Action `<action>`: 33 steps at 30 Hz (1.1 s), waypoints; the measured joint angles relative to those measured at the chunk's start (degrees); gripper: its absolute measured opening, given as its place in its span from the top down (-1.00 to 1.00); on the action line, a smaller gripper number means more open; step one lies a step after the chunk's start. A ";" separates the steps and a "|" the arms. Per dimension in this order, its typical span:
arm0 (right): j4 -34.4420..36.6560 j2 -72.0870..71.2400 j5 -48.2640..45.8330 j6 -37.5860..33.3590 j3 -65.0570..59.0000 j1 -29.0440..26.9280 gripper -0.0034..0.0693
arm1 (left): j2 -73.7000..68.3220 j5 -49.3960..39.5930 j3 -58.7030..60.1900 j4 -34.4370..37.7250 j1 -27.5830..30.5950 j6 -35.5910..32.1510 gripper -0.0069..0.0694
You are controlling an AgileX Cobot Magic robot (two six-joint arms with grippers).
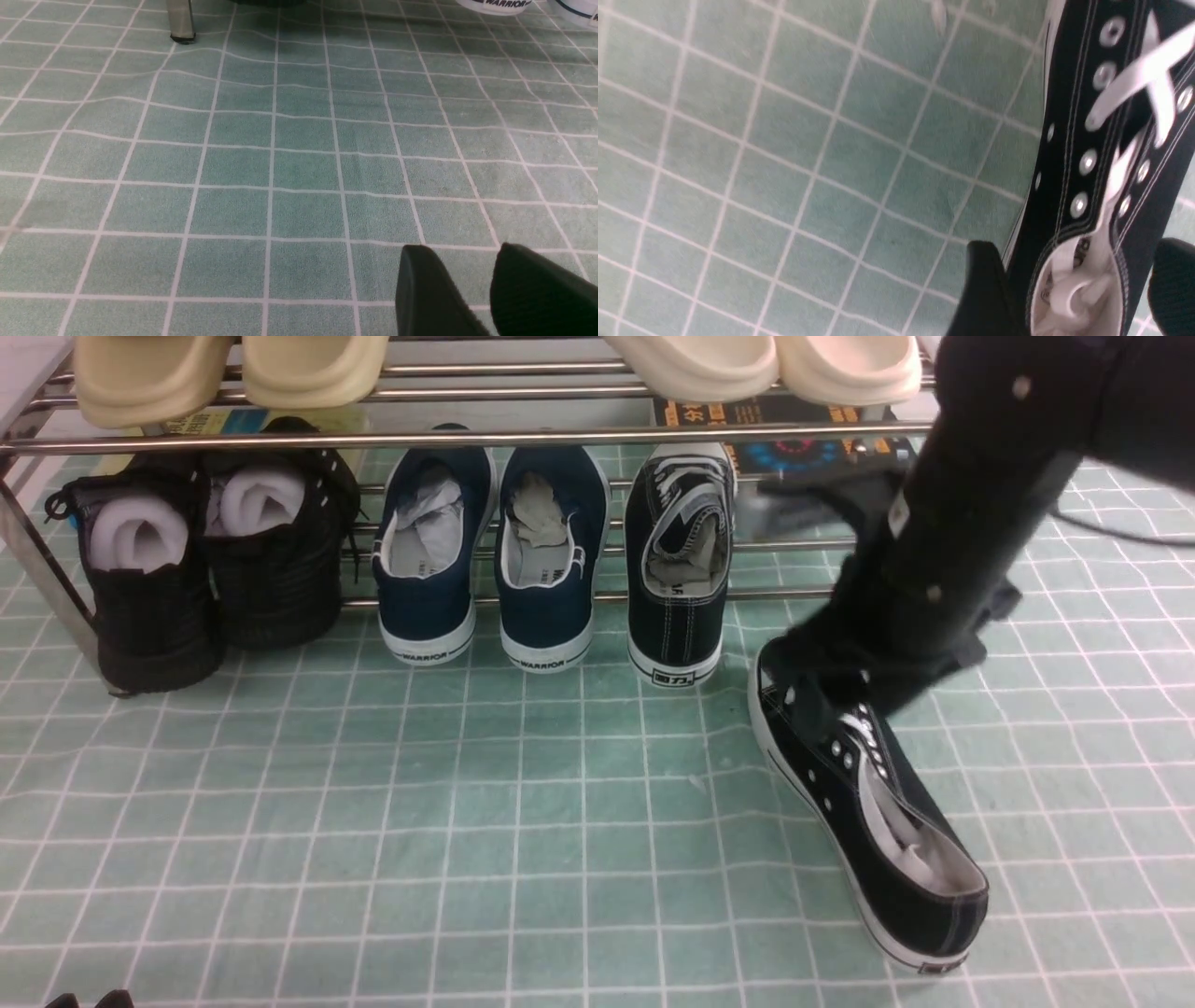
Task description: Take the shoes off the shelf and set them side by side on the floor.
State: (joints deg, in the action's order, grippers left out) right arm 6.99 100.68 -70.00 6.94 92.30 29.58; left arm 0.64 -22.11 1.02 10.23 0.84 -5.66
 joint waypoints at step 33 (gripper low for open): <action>9.21 20.01 32.91 -5.02 12.01 0.11 0.41 | 0.00 0.00 0.00 0.00 0.00 0.00 0.18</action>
State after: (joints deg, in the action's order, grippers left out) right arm 16.20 120.69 -37.09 1.92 104.31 29.70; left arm 0.64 -22.11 1.02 10.23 0.84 -5.66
